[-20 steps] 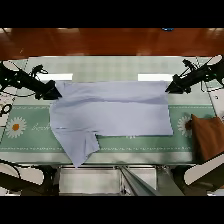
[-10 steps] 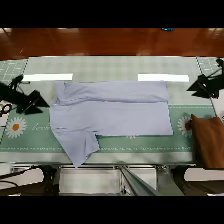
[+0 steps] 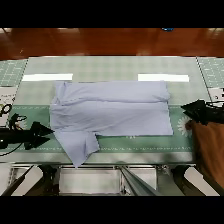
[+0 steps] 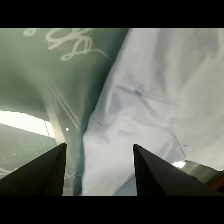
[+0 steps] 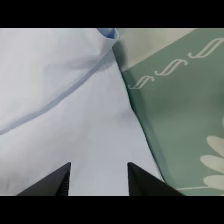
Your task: Fold the shirts.
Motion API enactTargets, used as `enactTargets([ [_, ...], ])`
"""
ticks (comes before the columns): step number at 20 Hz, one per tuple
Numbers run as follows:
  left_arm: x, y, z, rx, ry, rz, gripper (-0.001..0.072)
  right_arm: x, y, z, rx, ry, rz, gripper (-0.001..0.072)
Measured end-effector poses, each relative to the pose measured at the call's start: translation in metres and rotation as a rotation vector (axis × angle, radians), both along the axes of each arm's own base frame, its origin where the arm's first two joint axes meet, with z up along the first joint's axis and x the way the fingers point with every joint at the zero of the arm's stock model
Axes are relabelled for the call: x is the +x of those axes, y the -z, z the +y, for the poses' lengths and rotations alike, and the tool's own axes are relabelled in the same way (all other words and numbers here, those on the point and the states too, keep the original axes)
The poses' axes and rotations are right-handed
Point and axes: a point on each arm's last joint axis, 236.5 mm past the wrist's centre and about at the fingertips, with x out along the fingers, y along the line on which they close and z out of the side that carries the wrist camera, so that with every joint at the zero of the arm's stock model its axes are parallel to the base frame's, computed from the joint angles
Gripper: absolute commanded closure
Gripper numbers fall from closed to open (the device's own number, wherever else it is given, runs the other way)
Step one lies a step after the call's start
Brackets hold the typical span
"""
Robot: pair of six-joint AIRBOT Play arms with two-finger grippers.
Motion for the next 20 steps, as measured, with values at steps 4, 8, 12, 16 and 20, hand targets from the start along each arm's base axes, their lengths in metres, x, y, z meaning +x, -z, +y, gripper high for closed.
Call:
enactTargets([
  [4, -0.011, 0.010, -0.018, -0.029, 0.045, 0.036, 0.0198, -0.005, 0.000, 0.008, 0.022, 0.003, -0.014, 0.0297],
  [8, -0.017, 0.016, -0.049, -0.091, 0.164, 0.067, 0.0234, -0.006, -0.001, 0.010, 0.034, 0.008, -0.019, 0.0297],
  [12, -0.016, 0.029, -0.069, -0.078, 0.254, 0.068, 0.0691, -0.009, 0.004, 0.006, 0.007, 0.010, -0.001, 0.0297],
  [16, -0.007, 0.030, -0.074, -0.066, 0.277, 0.036, 0.0691, -0.043, 0.033, -0.001, -0.043, -0.002, 0.175, 0.0297],
  [20, -0.002, 0.030, -0.075, -0.055, 0.278, 0.019, 0.0691, -0.081, 0.055, 0.007, -0.033, -0.031, 0.336, 0.0297],
])
